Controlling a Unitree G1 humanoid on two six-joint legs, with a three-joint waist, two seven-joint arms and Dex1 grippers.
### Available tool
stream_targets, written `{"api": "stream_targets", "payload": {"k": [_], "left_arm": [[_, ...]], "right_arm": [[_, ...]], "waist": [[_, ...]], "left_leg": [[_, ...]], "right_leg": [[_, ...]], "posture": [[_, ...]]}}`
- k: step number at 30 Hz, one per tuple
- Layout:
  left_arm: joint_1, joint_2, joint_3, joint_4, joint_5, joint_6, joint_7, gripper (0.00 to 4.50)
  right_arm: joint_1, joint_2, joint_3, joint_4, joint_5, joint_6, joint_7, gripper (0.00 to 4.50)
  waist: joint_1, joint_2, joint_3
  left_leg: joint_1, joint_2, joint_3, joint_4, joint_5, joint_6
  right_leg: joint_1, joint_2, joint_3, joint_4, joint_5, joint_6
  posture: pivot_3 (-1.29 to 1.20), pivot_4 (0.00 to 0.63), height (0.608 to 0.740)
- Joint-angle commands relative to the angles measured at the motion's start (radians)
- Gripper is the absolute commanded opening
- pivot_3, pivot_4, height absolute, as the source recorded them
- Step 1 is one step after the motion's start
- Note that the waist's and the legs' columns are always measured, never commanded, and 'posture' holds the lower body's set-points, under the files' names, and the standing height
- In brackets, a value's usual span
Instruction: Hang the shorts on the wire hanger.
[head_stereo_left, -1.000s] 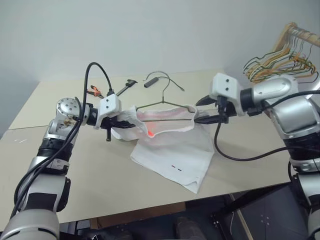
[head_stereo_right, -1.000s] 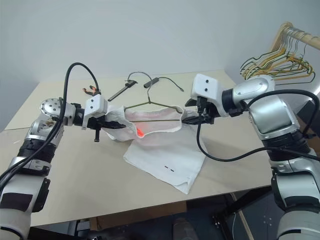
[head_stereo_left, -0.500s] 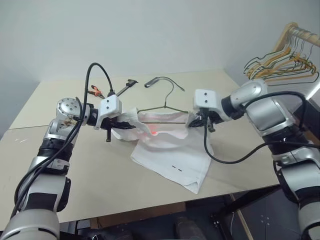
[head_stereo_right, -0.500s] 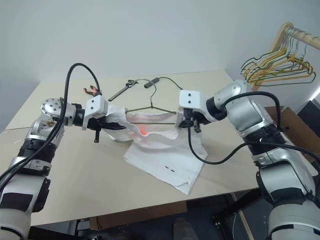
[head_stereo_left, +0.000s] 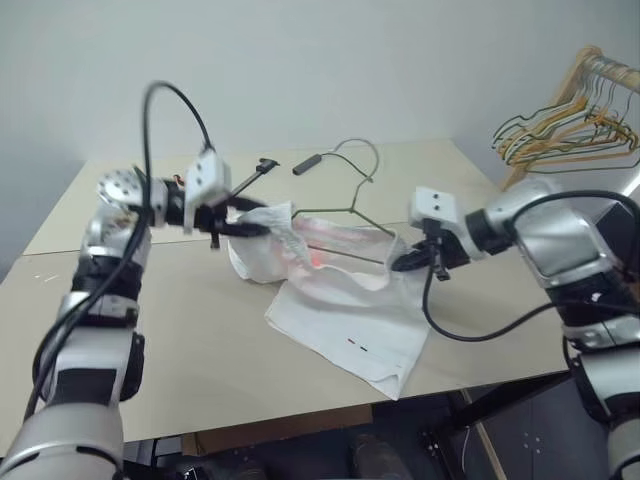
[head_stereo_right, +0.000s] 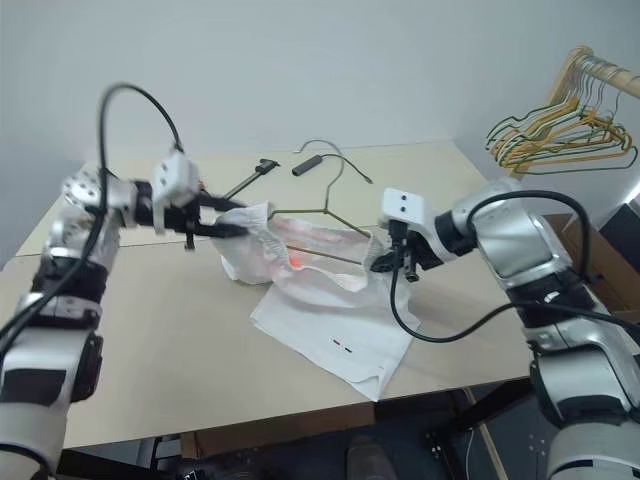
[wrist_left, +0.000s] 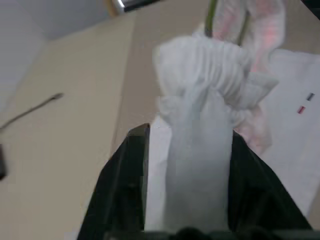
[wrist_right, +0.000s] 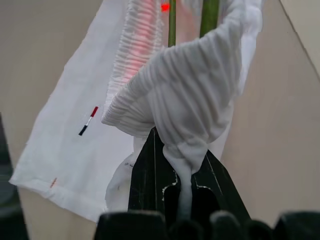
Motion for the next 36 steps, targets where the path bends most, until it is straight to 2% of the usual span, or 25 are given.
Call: {"api": "stream_targets", "payload": {"k": [1,5,9,13,16,19,22,23,26,30,36], "left_arm": [[-0.067,0.007,0.063,0.051,-0.032,-0.026,0.023,3.1],[-0.106,-0.042,0.149,0.036,-0.071,-0.007,0.168,4.43],[-0.061,-0.142,0.207,-0.164,-0.15,0.168,0.365,4.47],[0.093,-0.249,0.209,-0.558,-0.339,0.436,0.473,4.47],[0.169,-0.313,0.2,-0.762,-0.446,0.573,0.564,4.47],[0.21,-0.364,0.19,-0.882,-0.52,0.649,0.631,4.47],[0.235,-0.401,0.183,-0.935,-0.562,0.671,0.67,4.47],[0.239,-0.411,0.181,-0.944,-0.572,0.677,0.683,4.47],[0.246,-0.425,0.176,-0.954,-0.586,0.675,0.705,4.47],[0.255,-0.418,0.175,-0.96,-0.589,0.665,0.704,4.47],[0.27,-0.411,0.178,-0.978,-0.589,0.657,0.713,4.47]], "right_arm": [[0.084,-0.046,-0.133,-0.146,0.092,0.174,-0.064,0.0],[0.263,-0.064,-0.327,-0.297,0.179,0.381,-0.189,0.0],[0.433,-0.051,-0.544,-0.454,0.236,0.589,-0.309,0.0],[0.59,0.012,-0.768,-0.622,0.243,0.812,-0.444,0.0],[0.676,0.053,-0.893,-0.681,0.267,0.837,-0.541,0.0],[0.721,0.086,-0.998,-0.698,0.304,0.837,-0.648,0.0],[0.701,0.103,-1.074,-0.656,0.333,0.837,-0.791,0.0],[0.686,0.103,-1.095,-0.637,0.34,0.837,-0.842,0.0],[0.624,0.071,-1.131,-0.534,0.376,0.837,-1.014,0.0],[0.513,0.016,-1.172,-0.373,0.485,0.837,-1.216,0.0],[0.344,-0.097,-1.174,-0.071,0.676,0.837,-1.489,0.0]], "waist": [[-0.002,0.0,0.0],[-0.005,0.0,0.0],[0.001,0.0,0.0],[-0.016,0.0,0.0],[-0.035,0.0,0.0],[-0.063,0.0,0.0],[-0.1,0.0,0.0],[-0.113,0.001,0.0],[-0.153,0.0,0.0],[-0.201,0.001,-0.001],[-0.243,0.001,0.0]], "left_leg": [[0.0,0.0,0.0,0.0,0.0,0.0],[0.001,0.0,0.0,0.001,0.0,0.0],[-0.001,0.0,-0.002,0.004,-0.001,0.001],[-0.002,0.0,-0.002,0.006,-0.002,0.003],[-0.001,0.0,-0.003,0.007,-0.002,0.003],[0.001,-0.001,-0.004,0.007,-0.002,0.003],[0.009,-0.002,-0.003,0.006,-0.002,0.003],[0.012,-0.002,-0.003,0.005,-0.003,0.003],[0.023,-0.002,-0.003,0.003,-0.004,0.004],[0.023,-0.013,-0.016,0.003,-0.004,0.004],[0.028,-0.024,-0.027,-0.004,-0.005,0.007]], "right_leg": [[0.0,0.0,0.0,0.0,0.0,0.0],[0.001,0.0,0.0,0.001,0.0,0.0],[0.001,0.0,0.0,0.001,0.0,0.001],[0.001,-0.001,0.002,0.001,0.0,0.003],[0.002,-0.001,0.002,0.001,0.0,0.003],[0.004,-0.001,0.004,0.001,0.001,0.004],[0.017,-0.001,0.004,-0.001,0.0,0.006],[0.022,-0.001,0.004,-0.002,-0.004,0.011],[0.035,-0.001,0.004,-0.007,-0.005,0.012],[0.035,0.0,0.011,-0.008,-0.005,0.012],[0.036,0.0,0.024,-0.011,-0.004,0.016]], "posture": [[-0.2,0.0,0.74],[-0.23,0.0,0.74],[-0.27,0.0,0.74],[-0.32,0.0,0.74],[-0.35,0.0,0.74],[-0.38,0.0,0.74],[-0.4,0.0,0.74],[-0.4,0.0,0.74],[-0.41,0.0,0.74],[-0.4,0.0,0.74],[-0.39,0.0,0.74]]}}
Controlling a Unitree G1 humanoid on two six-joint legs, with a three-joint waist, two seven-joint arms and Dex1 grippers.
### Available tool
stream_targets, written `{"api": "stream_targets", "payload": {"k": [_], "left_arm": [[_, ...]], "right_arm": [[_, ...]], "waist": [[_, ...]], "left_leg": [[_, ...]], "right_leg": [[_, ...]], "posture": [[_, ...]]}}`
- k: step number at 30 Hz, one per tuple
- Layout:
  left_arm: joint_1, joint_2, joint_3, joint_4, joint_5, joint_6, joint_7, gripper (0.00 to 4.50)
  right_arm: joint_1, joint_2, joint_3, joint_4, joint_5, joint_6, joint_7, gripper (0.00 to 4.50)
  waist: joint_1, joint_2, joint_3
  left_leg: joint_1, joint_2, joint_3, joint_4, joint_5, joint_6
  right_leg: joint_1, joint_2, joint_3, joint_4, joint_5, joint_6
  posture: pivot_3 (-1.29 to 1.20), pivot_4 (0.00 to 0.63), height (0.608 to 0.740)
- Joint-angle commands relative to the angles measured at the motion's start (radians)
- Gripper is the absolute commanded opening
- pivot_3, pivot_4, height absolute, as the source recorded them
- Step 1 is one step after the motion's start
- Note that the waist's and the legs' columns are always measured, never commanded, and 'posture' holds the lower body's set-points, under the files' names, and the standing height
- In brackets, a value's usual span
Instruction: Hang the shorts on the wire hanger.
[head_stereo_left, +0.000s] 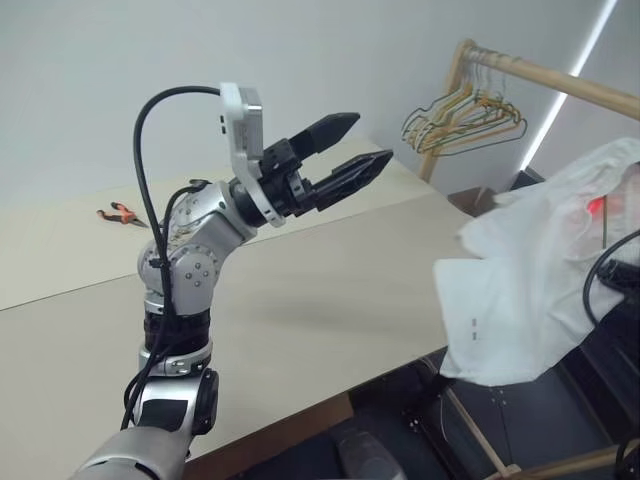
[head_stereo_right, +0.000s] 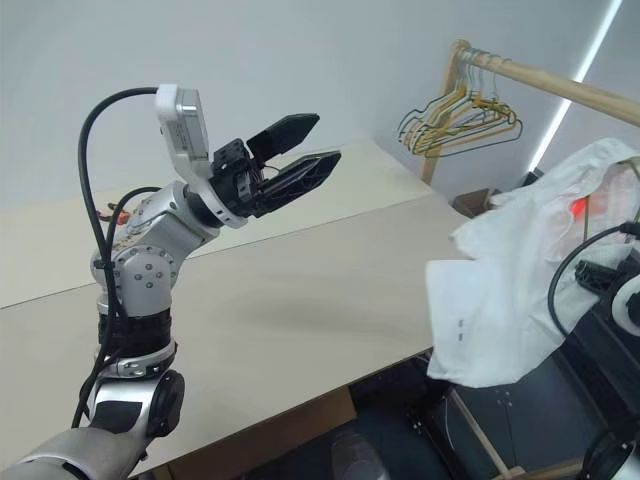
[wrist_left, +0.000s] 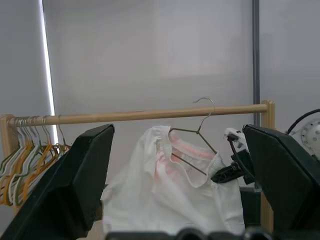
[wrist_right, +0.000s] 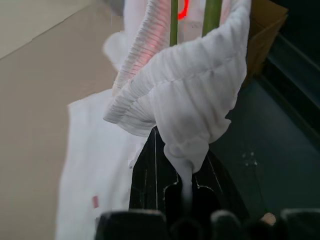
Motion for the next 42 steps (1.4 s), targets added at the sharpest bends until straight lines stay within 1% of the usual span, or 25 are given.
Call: {"api": "stream_targets", "payload": {"k": [1,3,6,8,12,17,22,26,33,35,36,39,42], "left_arm": [[0.007,0.012,0.012,-0.041,-0.021,-0.02,0.011,4.47],[0.012,0.015,0.013,-0.048,-0.025,-0.021,0.014,4.47],[0.022,0.021,0.009,-0.061,-0.029,-0.026,0.017,4.47],[0.028,0.023,0.007,-0.069,-0.029,-0.027,0.02,4.47],[0.036,0.031,0.006,-0.076,-0.035,-0.03,0.022,4.47],[0.044,0.05,0.005,-0.093,-0.045,-0.026,0.028,4.47],[0.049,0.06,0.007,-0.113,-0.063,-0.014,0.043,4.47],[0.059,0.075,0.005,-0.121,-0.067,-0.011,0.047,4.5],[0.069,0.095,0.003,-0.129,-0.067,-0.016,0.063,4.5],[0.072,0.101,0.005,-0.135,-0.068,-0.015,0.07,4.5],[0.073,0.104,0.006,-0.138,-0.069,-0.014,0.073,4.5],[0.075,0.113,0.008,-0.142,-0.071,-0.013,0.083,4.5],[0.07,0.124,0.007,-0.14,-0.074,-0.011,0.088,4.5]], "right_arm": [[-0.091,-0.085,-0.015,0.153,0.112,0.007,-0.156,0.0],[-0.131,-0.122,-0.005,0.246,0.141,0.007,-0.216,0.0],[-0.203,-0.158,-0.01,0.379,0.144,0.007,-0.289,0.0],[-0.247,-0.174,-0.023,0.468,0.121,0.007,-0.321,0.0],[-0.304,-0.183,-0.053,0.571,0.058,0.007,-0.372,0.0],[-0.346,-0.175,-0.107,0.62,-0.045,0.007,-0.393,0.0],[-0.31,-0.116,-0.118,0.566,-0.108,0.007,-0.379,0.0],[-0.287,-0.063,-0.121,0.474,-0.121,0.007,-0.388,1.09],[-0.279,-0.038,-0.085,0.329,-0.239,-0.008,-0.357,3.63],[-0.249,-0.034,-0.042,0.277,-0.282,-0.059,-0.349,4.29],[-0.236,-0.028,-0.025,0.252,-0.305,-0.087,-0.347,4.49],[-0.182,-0.012,0.029,0.179,-0.38,-0.188,-0.348,4.49],[-0.149,0.02,0.046,0.117,-0.451,-0.302,-0.365,4.49]], "waist": [[-0.009,0.001,0.001],[-0.011,0.0,0.001],[-0.011,0.0,0.002],[-0.009,0.001,0.002],[0.001,0.001,0.002],[0.017,0.001,0.002],[0.031,0.001,0.002],[0.032,0.001,0.002],[0.053,0.006,0.002],[0.058,0.007,0.002],[0.061,0.007,0.002],[0.07,0.007,0.002],[0.076,0.007,0.002]], "left_leg": [[0.003,-0.008,-0.003,-0.005,0.0,0.002],[0.008,-0.009,-0.007,-0.007,-0.002,0.007],[0.011,-0.009,-0.006,-0.007,-0.005,0.011],[0.011,-0.011,-0.006,-0.007,-0.005,0.011],[0.01,-0.014,-0.004,-0.007,-0.006,0.013],[0.01,-0.018,-0.001,-0.007,-0.008,0.017],[0.009,-0.02,-0.001,-0.007,-0.009,0.018],[0.008,-0.02,-0.001,-0.008,-0.009,0.019],[0.009,-0.021,-0.001,-0.008,-0.009,0.019],[0.009,-0.021,-0.001,-0.008,-0.009,0.019],[0.008,-0.021,-0.001,-0.008,-0.009,0.019],[0.008,-0.021,0.0,-0.008,-0.01,0.02],[0.009,-0.021,0.0,-0.008,-0.01,0.02]], "right_leg": [[0.002,0.0,0.005,-0.005,0.001,0.002],[0.008,0.0,0.007,-0.009,0.001,0.003],[0.013,0.0,0.009,-0.016,0.002,0.005],[0.016,0.001,0.011,-0.021,0.004,0.008],[0.017,0.001,0.019,-0.027,0.006,0.013],[0.017,0.0,0.028,-0.029,0.006,0.019],[0.017,0.001,0.032,-0.033,0.007,0.021],[0.017,0.001,0.033,-0.035,0.008,0.022],[0.017,0.001,0.033,-0.035,0.008,0.024],[0.017,0.001,0.033,-0.035,0.008,0.024],[0.017,0.001,0.033,-0.035,0.008,0.024],[0.017,0.0,0.034,-0.036,0.008,0.024],[0.017,0.0,0.034,-0.037,0.008,0.024]], "posture": [[-0.38,0.0,0.74],[-0.38,0.0,0.74],[-0.37,0.0,0.74],[-0.37,0.0,0.74],[-0.36,0.0,0.74],[-0.35,0.0,0.74],[-0.35,0.0,0.74],[-0.34,0.0,0.74],[-0.32,0.0,0.74],[-0.32,0.0,0.74],[-0.31,0.0,0.74],[-0.31,0.0,0.74],[-0.3,0.0,0.74]]}}
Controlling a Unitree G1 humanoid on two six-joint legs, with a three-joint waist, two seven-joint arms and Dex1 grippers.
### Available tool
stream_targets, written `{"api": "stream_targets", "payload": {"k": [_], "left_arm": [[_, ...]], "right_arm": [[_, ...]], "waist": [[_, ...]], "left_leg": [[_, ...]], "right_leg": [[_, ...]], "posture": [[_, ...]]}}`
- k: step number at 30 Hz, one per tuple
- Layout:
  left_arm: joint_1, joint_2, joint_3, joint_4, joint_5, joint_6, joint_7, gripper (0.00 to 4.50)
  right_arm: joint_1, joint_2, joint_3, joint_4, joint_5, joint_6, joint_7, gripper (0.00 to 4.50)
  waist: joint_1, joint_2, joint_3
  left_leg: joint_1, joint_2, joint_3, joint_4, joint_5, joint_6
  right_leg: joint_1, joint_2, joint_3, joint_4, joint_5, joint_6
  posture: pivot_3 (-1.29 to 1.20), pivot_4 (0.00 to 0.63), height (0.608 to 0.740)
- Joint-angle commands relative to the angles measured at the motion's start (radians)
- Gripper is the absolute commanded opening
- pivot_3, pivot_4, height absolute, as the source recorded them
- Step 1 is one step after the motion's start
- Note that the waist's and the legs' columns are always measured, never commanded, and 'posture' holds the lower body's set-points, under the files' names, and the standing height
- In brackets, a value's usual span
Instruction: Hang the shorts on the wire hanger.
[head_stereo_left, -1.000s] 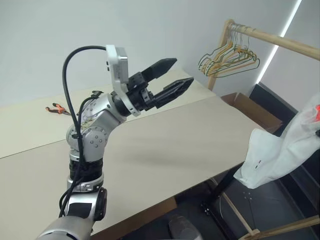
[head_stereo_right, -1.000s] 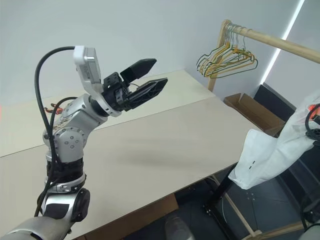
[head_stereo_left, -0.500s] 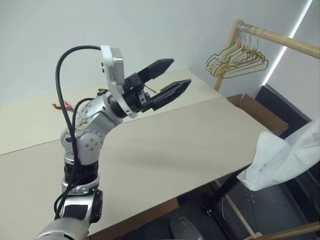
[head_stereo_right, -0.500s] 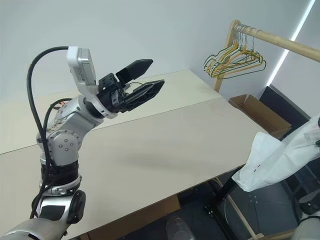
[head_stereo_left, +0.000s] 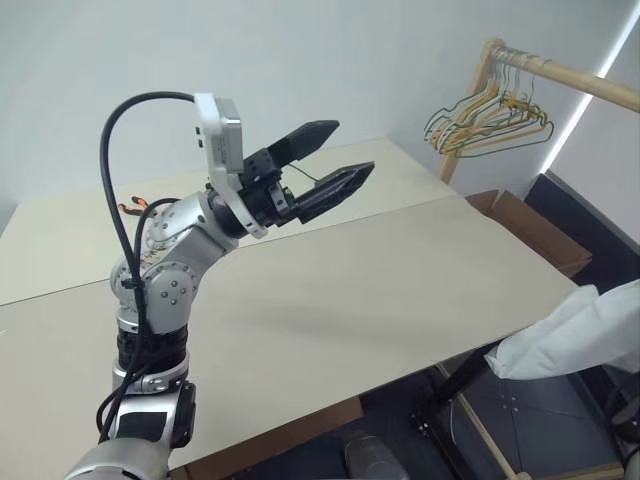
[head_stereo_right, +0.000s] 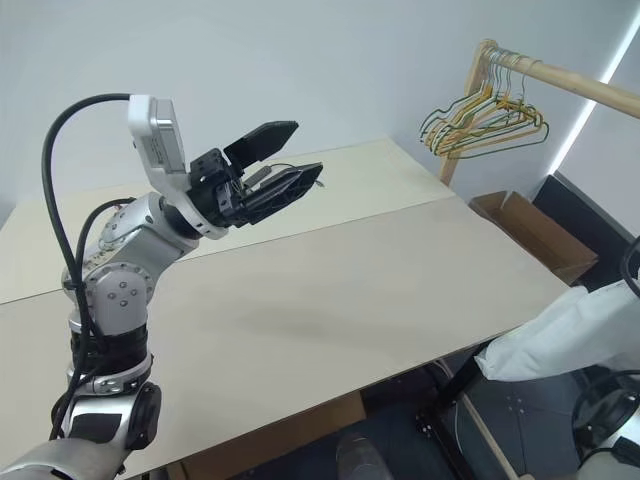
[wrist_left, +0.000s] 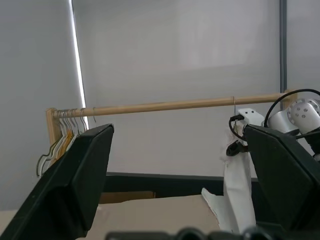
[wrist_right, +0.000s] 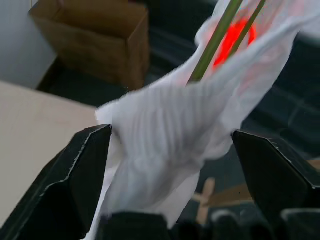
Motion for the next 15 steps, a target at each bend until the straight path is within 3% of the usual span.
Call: {"api": "stream_targets", "payload": {"k": [1,7,11,15], "left_arm": [[-0.011,0.018,0.011,-0.024,-0.009,0.003,0.012,4.5],[-0.025,0.042,0.005,-0.006,0.002,-0.001,0.008,4.5],[-0.016,0.059,0.008,-0.011,0.028,-0.019,0.019,4.5],[0.03,0.073,0.025,-0.02,0.113,-0.095,0.042,4.5]], "right_arm": [[0.004,0.031,0.006,-0.108,-0.079,-0.154,-0.022,4.49],[0.126,0.063,0.154,-0.296,-0.321,-0.559,-0.105,4.49],[0.13,0.083,0.276,-0.374,-0.433,-0.809,-0.119,4.49],[0.051,0.136,0.391,-0.39,-0.393,-0.971,-0.004,4.49]], "waist": [[0.002,0.0,0.0],[0.004,0.002,0.001],[-0.001,0.001,0.001],[-0.002,0.0,0.002]], "left_leg": [[0.0,0.0,0.0,0.0,0.0,0.0],[0.0,0.0,0.0,-0.001,0.0,0.0],[0.0,0.0,0.0,-0.001,0.0,0.0],[0.002,-0.001,-0.001,-0.001,0.0,0.0]], "right_leg": [[0.0,0.0,0.0,0.0,0.0,0.0],[-0.002,0.0,0.0,0.0,0.0,0.0],[-0.002,0.0,0.001,0.0,0.0,0.0],[-0.001,0.001,0.002,0.0,0.001,0.0]], "posture": [[-0.3,0.0,0.74],[-0.3,0.0,0.74],[-0.27,0.0,0.74],[-0.24,0.0,0.74]]}}
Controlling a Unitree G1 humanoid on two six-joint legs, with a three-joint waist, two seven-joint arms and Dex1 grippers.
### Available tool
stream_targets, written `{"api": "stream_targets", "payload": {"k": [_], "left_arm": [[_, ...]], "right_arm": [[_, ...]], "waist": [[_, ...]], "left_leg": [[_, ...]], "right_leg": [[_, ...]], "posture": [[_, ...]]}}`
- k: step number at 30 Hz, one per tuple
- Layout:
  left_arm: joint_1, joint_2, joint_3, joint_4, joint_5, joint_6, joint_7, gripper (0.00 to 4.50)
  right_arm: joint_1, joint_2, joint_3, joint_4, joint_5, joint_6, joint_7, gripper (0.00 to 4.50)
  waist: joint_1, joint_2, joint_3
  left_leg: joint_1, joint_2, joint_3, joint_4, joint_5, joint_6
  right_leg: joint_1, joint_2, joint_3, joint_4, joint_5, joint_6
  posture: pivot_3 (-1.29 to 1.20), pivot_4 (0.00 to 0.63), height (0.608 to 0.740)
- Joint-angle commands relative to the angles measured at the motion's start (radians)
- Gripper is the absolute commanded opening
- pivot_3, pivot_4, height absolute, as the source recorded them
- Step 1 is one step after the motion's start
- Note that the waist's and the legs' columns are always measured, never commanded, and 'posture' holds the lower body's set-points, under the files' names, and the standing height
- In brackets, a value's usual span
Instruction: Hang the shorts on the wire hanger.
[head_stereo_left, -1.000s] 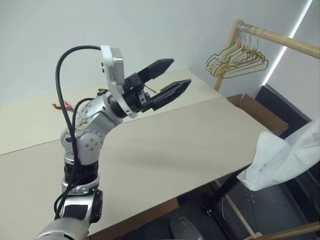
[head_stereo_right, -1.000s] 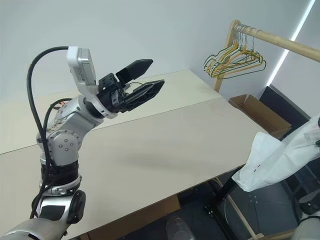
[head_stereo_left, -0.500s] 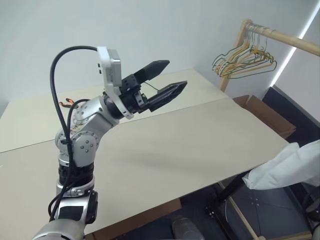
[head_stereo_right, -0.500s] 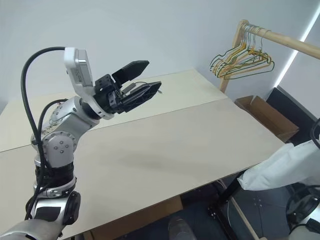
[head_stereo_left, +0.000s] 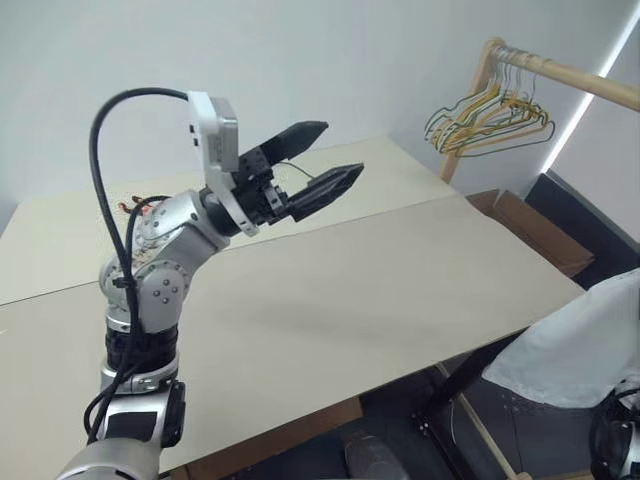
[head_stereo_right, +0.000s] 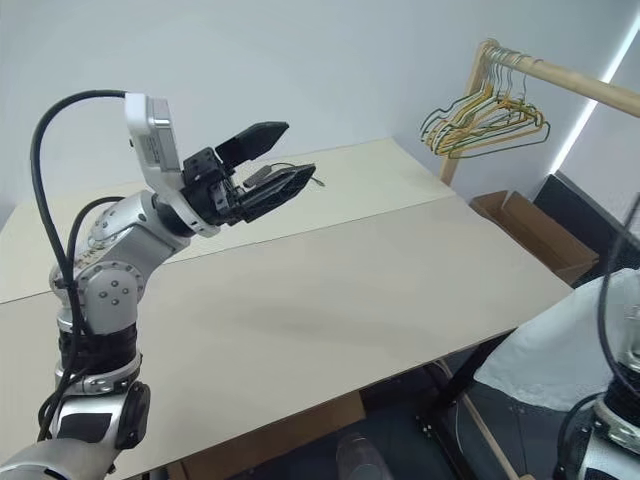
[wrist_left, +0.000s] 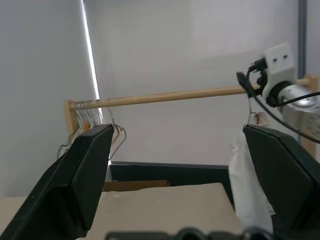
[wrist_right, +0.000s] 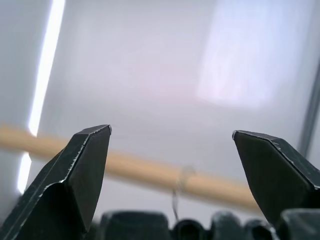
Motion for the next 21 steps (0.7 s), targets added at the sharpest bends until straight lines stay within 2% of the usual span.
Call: {"api": "stream_targets", "payload": {"k": [1,4,6,10,12,17,21], "left_arm": [[0.032,0.036,0.036,-0.023,0.062,-0.053,0.024,4.5],[0.103,0.12,0.062,-0.044,0.072,-0.039,-0.011,4.5],[0.186,0.17,0.088,-0.087,0.061,-0.028,-0.024,4.5],[0.373,0.246,0.138,-0.211,0.053,-0.024,-0.036,4.5],[0.466,0.275,0.16,-0.274,0.066,-0.04,-0.046,4.5],[0.648,0.306,0.22,-0.398,0.07,-0.042,-0.028,4.5],[0.716,0.311,0.26,-0.447,0.063,-0.034,-0.006,4.5]], "right_arm": [[-0.085,0.054,0.088,-0.04,0.112,-0.129,0.179,4.49],[-0.118,0.138,0.187,-0.069,0.317,-0.167,0.451,4.49],[-0.089,0.118,0.276,-0.082,0.408,-0.134,0.663,4.49],[-0.032,0.091,0.433,-0.076,0.508,-0.173,1.003,4.49],[-0.03,0.074,0.503,-0.049,0.512,-0.176,1.128,4.49],[-0.063,0.067,0.573,0.001,0.526,-0.189,1.323,4.49],[-0.076,0.068,0.576,0.039,0.499,-0.198,1.367,4.49]], "waist": [[0.002,-0.001,0.001],[0.002,-0.002,0.002],[0.011,-0.002,0.003],[0.075,-0.003,0.004],[0.114,-0.003,0.004],[0.237,-0.004,0.005],[0.327,-0.005,0.006]], "left_leg": [[0.0,0.0,-0.001,0.0,0.0,0.0],[0.001,0.0,-0.004,0.0,0.0,0.001],[0.001,0.0,-0.007,0.0,0.0,0.001],[-0.003,0.0,-0.009,0.0,0.0,0.001],[-0.013,-0.002,-0.009,0.001,0.0,0.001],[-0.018,-0.002,-0.008,0.002,0.0,0.001],[-0.017,-0.002,-0.004,0.003,0.0,0.001]], "right_leg": [[0.0,0.0,0.0,0.0,0.0,0.0],[0.0,0.003,0.0,0.001,0.002,-0.001],[-0.001,0.004,-0.001,0.002,0.002,-0.001],[-0.01,0.003,-0.002,0.004,0.005,-0.009],[-0.022,0.0,-0.002,0.009,0.005,-0.009],[-0.027,0.0,-0.004,0.01,0.005,-0.009],[-0.029,0.001,-0.005,0.012,0.005,-0.013]], "posture": [[-0.23,0.0,0.74],[-0.2,0.0,0.74],[-0.16,0.0,0.74],[-0.07,0.0,0.74],[-0.03,0.0,0.74],[0.08,0.0,0.74],[0.12,0.0,0.74]]}}
